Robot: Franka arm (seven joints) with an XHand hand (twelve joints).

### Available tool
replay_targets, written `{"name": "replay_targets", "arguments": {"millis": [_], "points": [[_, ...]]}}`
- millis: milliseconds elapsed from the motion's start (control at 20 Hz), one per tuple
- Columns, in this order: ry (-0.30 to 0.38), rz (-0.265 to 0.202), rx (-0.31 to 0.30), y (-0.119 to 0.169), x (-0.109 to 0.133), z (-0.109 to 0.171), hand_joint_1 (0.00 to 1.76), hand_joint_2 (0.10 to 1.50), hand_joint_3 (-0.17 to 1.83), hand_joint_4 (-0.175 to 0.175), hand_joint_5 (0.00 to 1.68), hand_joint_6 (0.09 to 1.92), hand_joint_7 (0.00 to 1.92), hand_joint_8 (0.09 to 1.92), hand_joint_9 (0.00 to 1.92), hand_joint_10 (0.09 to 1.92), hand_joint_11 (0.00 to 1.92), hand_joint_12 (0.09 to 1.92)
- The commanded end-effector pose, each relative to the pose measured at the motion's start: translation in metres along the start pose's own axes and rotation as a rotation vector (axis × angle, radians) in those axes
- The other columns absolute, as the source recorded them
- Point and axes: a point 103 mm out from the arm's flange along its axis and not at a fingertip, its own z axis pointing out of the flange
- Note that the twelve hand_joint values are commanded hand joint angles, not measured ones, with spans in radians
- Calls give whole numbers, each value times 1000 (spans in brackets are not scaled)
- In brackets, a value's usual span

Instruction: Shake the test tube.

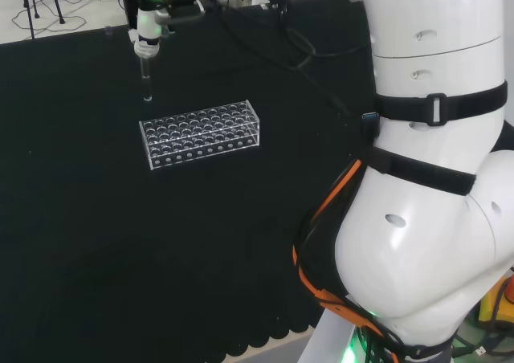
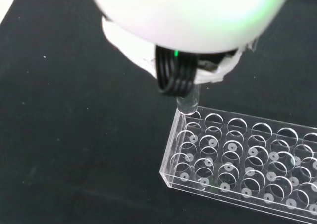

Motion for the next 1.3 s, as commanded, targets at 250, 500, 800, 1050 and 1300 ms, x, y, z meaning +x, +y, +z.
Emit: {"name": "replay_targets", "arguments": {"millis": [250,500,800,1050,1300], "points": [[14,-10,-19,-15,1,-10,1351,392,969,-175,1514,336,1589,287,1661,646,1406,993],[38,-42,-40,-15,19,-16,1351,391,970,-175,1516,334,1591,284,1661,645,1406,993],[78,-134,-70,-12,65,-30,1351,390,971,-175,1518,331,1593,281,1662,645,1405,993],[54,-136,-68,-10,69,-29,1351,389,972,-175,1519,329,1595,278,1662,645,1405,993],[-3,-30,-25,-9,26,-13,1351,389,972,-175,1520,326,1596,276,1662,646,1404,992]]}}
